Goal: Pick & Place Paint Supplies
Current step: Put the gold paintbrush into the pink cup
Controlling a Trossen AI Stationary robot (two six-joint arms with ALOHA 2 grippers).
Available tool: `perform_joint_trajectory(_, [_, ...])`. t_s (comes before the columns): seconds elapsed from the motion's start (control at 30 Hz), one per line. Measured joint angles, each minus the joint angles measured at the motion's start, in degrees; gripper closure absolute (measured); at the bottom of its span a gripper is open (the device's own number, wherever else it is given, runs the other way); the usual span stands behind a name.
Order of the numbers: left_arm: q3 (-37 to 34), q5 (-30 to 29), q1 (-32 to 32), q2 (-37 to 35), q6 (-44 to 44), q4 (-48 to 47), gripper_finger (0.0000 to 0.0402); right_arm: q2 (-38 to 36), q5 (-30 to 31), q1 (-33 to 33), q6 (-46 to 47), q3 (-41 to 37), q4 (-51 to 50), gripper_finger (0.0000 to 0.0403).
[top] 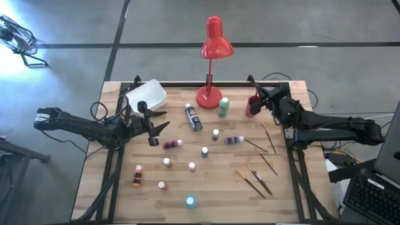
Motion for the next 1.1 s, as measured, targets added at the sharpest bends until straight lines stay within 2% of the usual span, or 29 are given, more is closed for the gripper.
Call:
perform_joint_trajectory(0.5, [0.0,0.02,-0.02,0.01,0.02,0.03,0.02,1.01,-1.09,-0.85,3.83,-7.33,3.46,0.0395])
perform_joint_trajectory(1.1, [0.0,0.0,-0.02,0.0,0.02,0.04,0.02,1.09,-1.53,-0.85,5.68,-10.34,3.45,0.0394])
